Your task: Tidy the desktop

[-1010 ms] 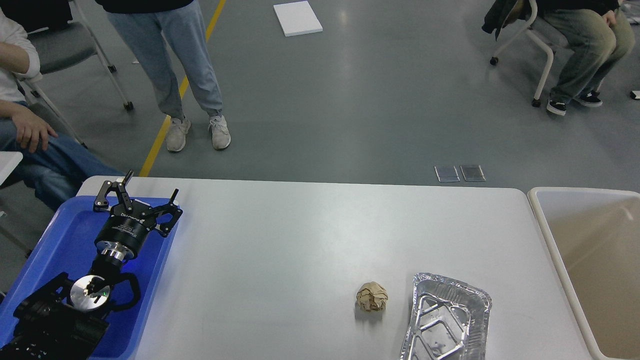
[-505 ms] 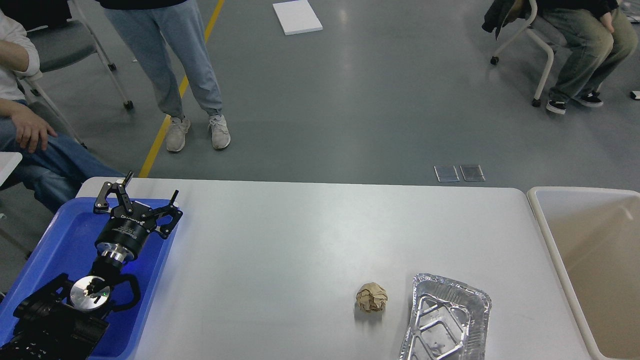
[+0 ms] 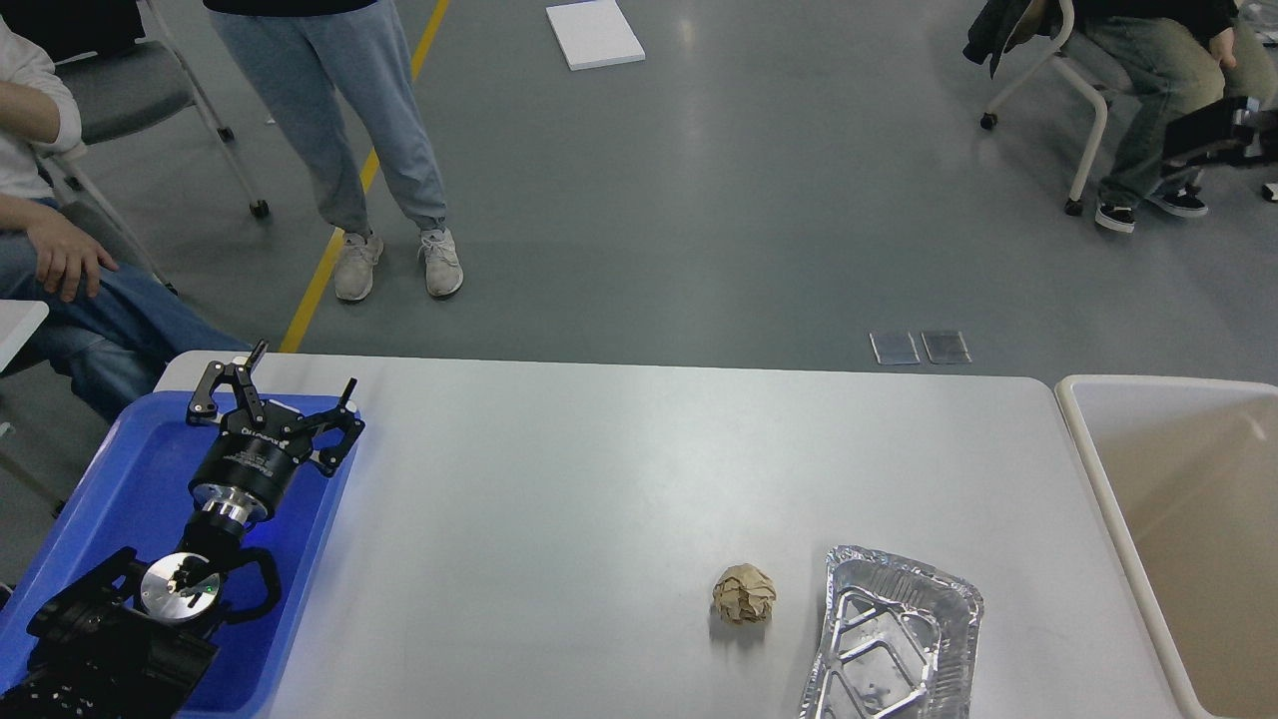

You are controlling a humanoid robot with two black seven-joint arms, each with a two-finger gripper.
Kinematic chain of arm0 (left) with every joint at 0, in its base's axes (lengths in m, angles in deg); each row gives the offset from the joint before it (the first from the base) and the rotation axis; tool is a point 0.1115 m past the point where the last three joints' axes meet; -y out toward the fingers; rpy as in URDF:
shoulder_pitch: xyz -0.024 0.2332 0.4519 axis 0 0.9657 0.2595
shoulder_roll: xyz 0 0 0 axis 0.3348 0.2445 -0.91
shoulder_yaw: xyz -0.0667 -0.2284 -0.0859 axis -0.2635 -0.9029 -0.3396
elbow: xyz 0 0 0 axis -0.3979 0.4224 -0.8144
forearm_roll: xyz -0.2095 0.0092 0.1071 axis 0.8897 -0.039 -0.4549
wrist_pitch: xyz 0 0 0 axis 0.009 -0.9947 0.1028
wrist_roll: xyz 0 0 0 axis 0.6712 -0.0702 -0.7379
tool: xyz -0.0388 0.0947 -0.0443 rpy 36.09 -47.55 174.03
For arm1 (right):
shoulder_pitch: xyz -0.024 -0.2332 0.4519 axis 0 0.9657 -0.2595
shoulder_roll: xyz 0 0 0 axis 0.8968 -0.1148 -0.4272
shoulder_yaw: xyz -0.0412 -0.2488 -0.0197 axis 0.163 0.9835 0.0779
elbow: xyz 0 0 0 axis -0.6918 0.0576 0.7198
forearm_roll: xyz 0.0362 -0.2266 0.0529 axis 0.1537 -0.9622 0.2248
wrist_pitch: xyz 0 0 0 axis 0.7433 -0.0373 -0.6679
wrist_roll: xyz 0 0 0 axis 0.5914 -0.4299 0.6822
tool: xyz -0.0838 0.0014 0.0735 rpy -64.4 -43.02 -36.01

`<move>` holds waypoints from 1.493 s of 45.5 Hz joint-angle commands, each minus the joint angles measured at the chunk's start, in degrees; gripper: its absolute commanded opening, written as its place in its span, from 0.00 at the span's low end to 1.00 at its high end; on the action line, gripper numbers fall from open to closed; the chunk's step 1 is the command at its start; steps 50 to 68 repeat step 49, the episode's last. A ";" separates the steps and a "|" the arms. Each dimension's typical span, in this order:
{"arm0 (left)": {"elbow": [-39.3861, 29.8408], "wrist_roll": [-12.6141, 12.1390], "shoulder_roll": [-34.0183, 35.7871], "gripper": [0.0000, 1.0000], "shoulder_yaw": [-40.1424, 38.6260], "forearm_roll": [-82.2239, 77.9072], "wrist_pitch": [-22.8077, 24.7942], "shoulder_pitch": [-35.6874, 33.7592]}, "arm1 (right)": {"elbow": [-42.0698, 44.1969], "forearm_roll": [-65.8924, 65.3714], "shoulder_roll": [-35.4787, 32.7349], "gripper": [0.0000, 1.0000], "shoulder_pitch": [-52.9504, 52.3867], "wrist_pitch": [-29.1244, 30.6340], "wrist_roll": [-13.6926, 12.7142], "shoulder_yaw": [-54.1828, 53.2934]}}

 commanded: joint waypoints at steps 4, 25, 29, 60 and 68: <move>0.07 0.00 0.00 1.00 -0.02 -0.01 0.00 0.00 | -4.82 0.32 5.79 1.00 -1.76 7.83 -0.10 1.44; -0.01 0.00 0.00 1.00 -0.02 0.08 0.00 0.00 | -5.79 5.41 5.97 1.00 -0.09 15.92 -0.19 1.44; -0.01 0.00 0.00 1.00 -0.02 0.08 0.00 0.00 | -5.70 5.50 5.80 1.00 2.89 15.92 -0.10 1.27; -0.01 0.00 0.00 1.00 -0.02 0.08 0.00 0.00 | -5.35 5.33 3.25 1.00 10.63 15.92 -0.19 -1.02; -0.01 0.00 0.00 1.00 -0.02 0.08 0.00 0.00 | -5.35 5.33 3.25 1.00 10.63 15.92 -0.19 -1.02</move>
